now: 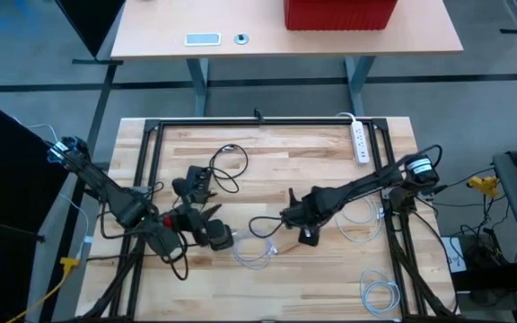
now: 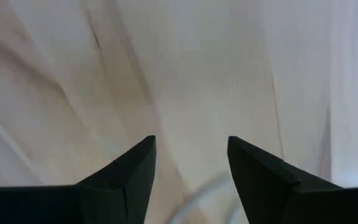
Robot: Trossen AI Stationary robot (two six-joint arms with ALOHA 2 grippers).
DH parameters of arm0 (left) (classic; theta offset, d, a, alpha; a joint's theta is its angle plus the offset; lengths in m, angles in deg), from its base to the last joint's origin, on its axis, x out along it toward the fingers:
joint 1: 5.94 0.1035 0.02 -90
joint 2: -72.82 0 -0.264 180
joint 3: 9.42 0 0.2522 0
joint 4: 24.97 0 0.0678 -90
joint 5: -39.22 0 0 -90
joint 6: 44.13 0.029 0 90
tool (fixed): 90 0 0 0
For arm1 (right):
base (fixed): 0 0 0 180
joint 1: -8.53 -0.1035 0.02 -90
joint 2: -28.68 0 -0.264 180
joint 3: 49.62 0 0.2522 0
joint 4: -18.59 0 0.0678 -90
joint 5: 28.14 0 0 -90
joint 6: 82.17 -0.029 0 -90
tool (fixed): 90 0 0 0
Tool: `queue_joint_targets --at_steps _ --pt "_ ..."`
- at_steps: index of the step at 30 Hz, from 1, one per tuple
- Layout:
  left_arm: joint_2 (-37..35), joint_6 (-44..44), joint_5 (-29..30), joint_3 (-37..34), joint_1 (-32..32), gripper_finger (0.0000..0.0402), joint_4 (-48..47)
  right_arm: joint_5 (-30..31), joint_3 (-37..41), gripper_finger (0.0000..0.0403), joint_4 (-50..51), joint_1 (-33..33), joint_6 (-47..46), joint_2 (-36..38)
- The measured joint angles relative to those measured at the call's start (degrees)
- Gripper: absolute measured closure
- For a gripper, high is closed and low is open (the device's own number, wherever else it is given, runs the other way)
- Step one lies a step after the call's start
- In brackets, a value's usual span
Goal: Insert USB
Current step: Insert the light blue charger cable into the white outlet extension
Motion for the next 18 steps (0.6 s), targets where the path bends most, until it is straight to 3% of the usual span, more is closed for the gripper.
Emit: queue_joint_targets --at_steps 4,13,18 --pt "-0.12 0.83 5.46 0.0 0.21 0.0281 -0.13 0.1 0.5 0.0224 5.08 -3.22 -5.57 1.75" --pt "-0.12 5.93 6.13 0.0 1.34 0.0297 -0.5 1.55 1.46 0.0234 4.81 -10.05 -17.7 2.7" --pt "-0.12 6.45 6.1 0.0 2.61 0.0294 -0.48 8.67 3.32 0.0242 4.41 -13.42 -23.65 2.7"
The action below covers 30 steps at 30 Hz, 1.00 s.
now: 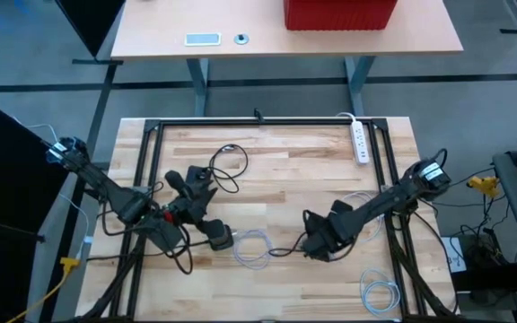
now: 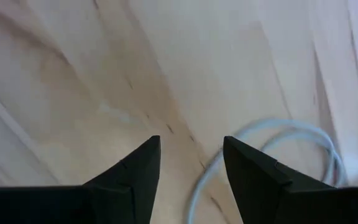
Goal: Insert USB
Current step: Insert the light blue charger cable into the white outlet extension
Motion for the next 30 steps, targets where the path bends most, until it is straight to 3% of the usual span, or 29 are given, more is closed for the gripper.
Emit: queue_joint_targets --at_steps 3,6,9,11,14,17,22,27,30 --pt "0.0 0.0 0.0 0.0 1.09 0.0297 0.07 1.66 0.15 0.0249 -3.78 0.09 2.51 0.0" --pt "0.0 0.0 0.04 0.0 2.52 0.0298 0.25 9.92 0.1 0.026 -12.94 0.9 10.48 0.0" --pt "-0.02 -0.02 0.33 0.0 4.1 0.0297 1.11 20.31 0.13 0.0275 -30.27 2.72 23.6 -0.08" --pt "-0.02 -0.6 0.4 0.0 5.22 0.0297 2.15 21.2 0.82 0.0284 -45.79 4.58 35.25 -0.35" --pt "-0.04 -2.5 0.19 0.0 6.22 0.0298 2.42 10.8 2.05 0.0294 -66.11 7.16 52.06 -1.63" --pt "-0.04 -4.56 -1.48 0.0 6.47 0.0298 2.27 0.55 2.36 0.0293 -79.48 9.42 61.0 -3.34" --pt "-0.02 -4.65 -6.24 0.0 6.4 0.0288 2.18 -4.77 0.33 0.0243 -81.68 14.64 61.22 -5.85" --pt "-0.02 -4.76 -6.27 0.0 6.4 0.0275 2.57 -17.88 -3.93 0.0156 -86.75 18.65 58.39 -10.76" --pt "-0.09 -4.76 -6.29 0.0 6.36 0.0268 3.3 -19.98 -7.22 0.0103 -86.08 18.98 61.55 -14.89"
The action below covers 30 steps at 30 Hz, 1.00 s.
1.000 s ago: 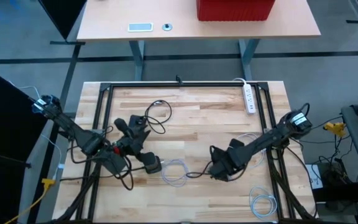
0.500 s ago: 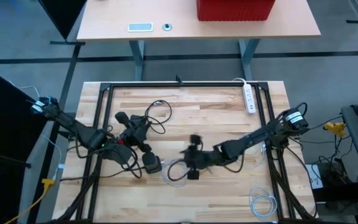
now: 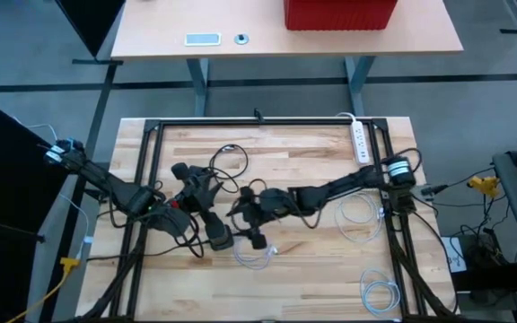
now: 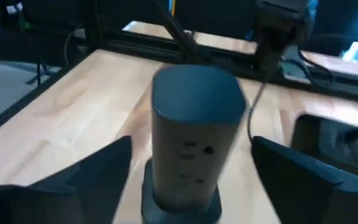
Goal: Insert USB
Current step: Insert the light blue charger cable into the white outlet extension
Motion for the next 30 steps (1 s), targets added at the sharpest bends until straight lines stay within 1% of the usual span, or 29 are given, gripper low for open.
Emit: queue_joint_targets --at_steps 3,5,9,14,18,20,21,23,25,26,30 --pt "-0.32 -0.01 0.25 0.0 -0.13 0.0264 0.59 -0.16 -3.58 0.006 -0.06 -0.12 2.07 -2.87" --pt "-0.6 -0.01 0.36 0.0 -0.54 0.0263 0.66 -0.25 -5.41 0.0046 -0.48 0.03 1.42 -3.94" --pt "-1.05 0.14 0.41 0.0 -3.11 0.0267 0.24 -0.2 -7.92 0.004 -0.41 0.67 1.48 -6.3" --pt "-1.72 1.12 0.53 0.0 -7.34 0.0282 0.33 -3.24 -11.53 0.0039 -0.06 0.43 -0.16 -11.44" --pt "-2.17 1.2 0.58 0.0 -9.62 0.0295 0.29 -3.56 -13.65 0.0039 -0.17 0.36 -0.66 -13.44" --pt "-2.33 1.24 0.67 0.0 -10.3 0.0298 0.3 -2.98 -14.47 0.0046 -0.43 0.38 -2.38 -13.56" --pt "-2.41 1.24 0.69 0.0 -10.6 0.0298 0.26 -2.93 -14.81 0.0055 -0.52 0.38 -2.64 -13.59" --pt "-2.52 1.28 0.69 0.0 -11.09 0.0297 0.26 -2.22 -14.95 0.0091 -0.48 0.38 -2.67 -13.82" --pt "-2.58 1.39 0.69 0.0 -11.63 0.0295 0.26 -1.63 -15.01 0.0141 -0.44 0.38 -2.68 -14.15" --pt "-2.58 1.42 0.67 0.0 -11.86 0.0295 0.28 -1.62 -15.03 0.0148 -0.33 0.38 -2.71 -14.21" --pt "-2.74 1.5 0.67 0.0 -12.66 0.0298 0.28 -1.5 -15.03 0.0143 -0.16 -0.22 -2.31 -14.2"
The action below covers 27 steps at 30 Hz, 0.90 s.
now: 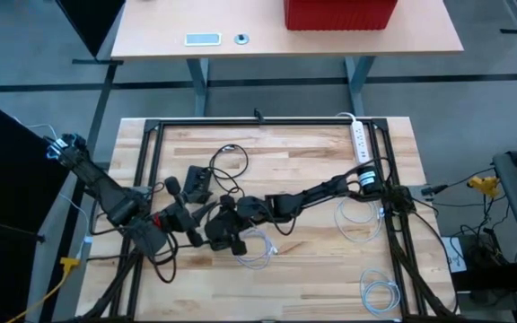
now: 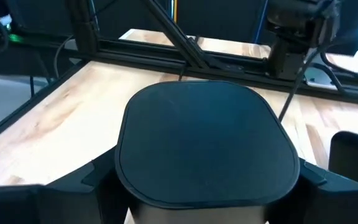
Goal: Insert USB
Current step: Insert the light blue charger cable into the white outlet extension
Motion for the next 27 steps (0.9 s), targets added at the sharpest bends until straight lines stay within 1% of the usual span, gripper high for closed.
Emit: queue_joint_targets --at_steps 4,10,13,18,20,25,27 --pt "-0.21 0.19 0.2 0.0 -0.21 0.0298 -0.71 1.91 0.05 0.0143 2.25 -2.0 1.51 1.32" --pt "-0.33 -3.53 4.5 0.0 -0.19 0.0298 -6.66 7.94 0.15 0.0143 5.76 -6.41 -0.23 4.12" --pt "-0.42 -4.37 4.55 0.0 -0.21 0.0298 -7.42 8.96 0.15 0.0143 6.23 -8.43 -4.03 4.51" --pt "-0.42 -4.81 4.52 0.0 -0.19 0.0296 -7.34 8.49 -0.12 0.0143 6.41 -11.1 -12.11 4.51" --pt "-0.42 -4.96 4.52 0.0 -0.17 0.0298 -7.32 8.77 -0.67 0.0143 6.29 -12.04 -13.45 4.38" --pt "-0.42 -4.98 4.52 0.0 -0.17 0.0296 -7.19 9.89 -1.99 0.0143 6.27 -13.34 -11.6 3.37" --pt "-0.42 -4.98 4.52 0.0 -0.17 0.0295 -7.16 12.9 -2.14 0.0143 6.25 -13.5 -9.53 2.92"
